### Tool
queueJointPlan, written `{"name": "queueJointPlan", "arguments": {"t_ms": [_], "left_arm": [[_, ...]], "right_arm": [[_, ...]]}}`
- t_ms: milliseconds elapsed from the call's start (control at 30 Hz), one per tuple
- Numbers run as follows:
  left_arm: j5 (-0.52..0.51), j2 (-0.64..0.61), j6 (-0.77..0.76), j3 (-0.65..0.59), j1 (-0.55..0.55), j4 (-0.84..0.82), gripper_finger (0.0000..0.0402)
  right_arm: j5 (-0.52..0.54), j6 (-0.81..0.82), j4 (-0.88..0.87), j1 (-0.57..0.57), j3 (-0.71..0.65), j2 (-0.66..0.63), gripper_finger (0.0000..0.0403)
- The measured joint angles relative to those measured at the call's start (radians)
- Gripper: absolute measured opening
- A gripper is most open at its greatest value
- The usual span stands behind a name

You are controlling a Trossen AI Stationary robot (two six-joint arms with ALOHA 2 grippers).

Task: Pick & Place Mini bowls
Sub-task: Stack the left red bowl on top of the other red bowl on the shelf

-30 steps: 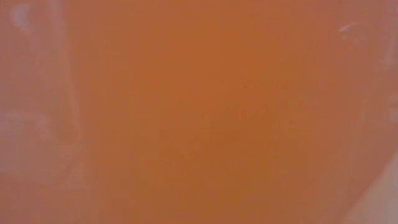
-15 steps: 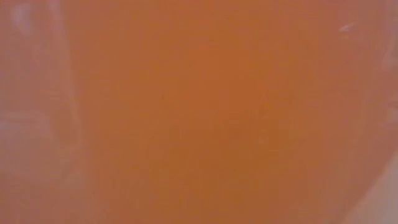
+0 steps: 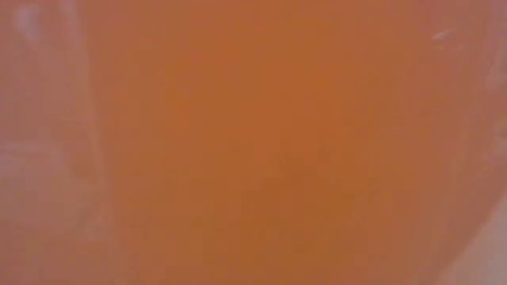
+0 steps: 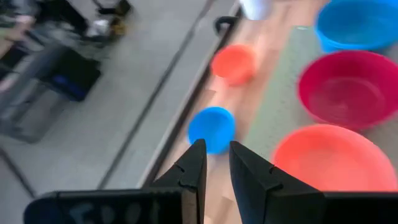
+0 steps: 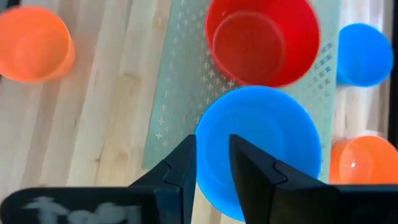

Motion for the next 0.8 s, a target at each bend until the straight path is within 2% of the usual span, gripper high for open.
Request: {"name": "queueJointPlan", "arguments": {"t_ms": [233,800], "left_arm": [[0.184,0.003,-0.027,-0.009,-0.005,-0.010,0.0064],[0.317,0.002,-0.131,-0.139,-0.051,-0.029,0.0064]], "right_arm": [[0.001,0.011,-0.001,0.000,0.047,-0.041,0.0072],[0.001,0.029,0.048,0.000,0.048,-0.092,0.0068]]}}
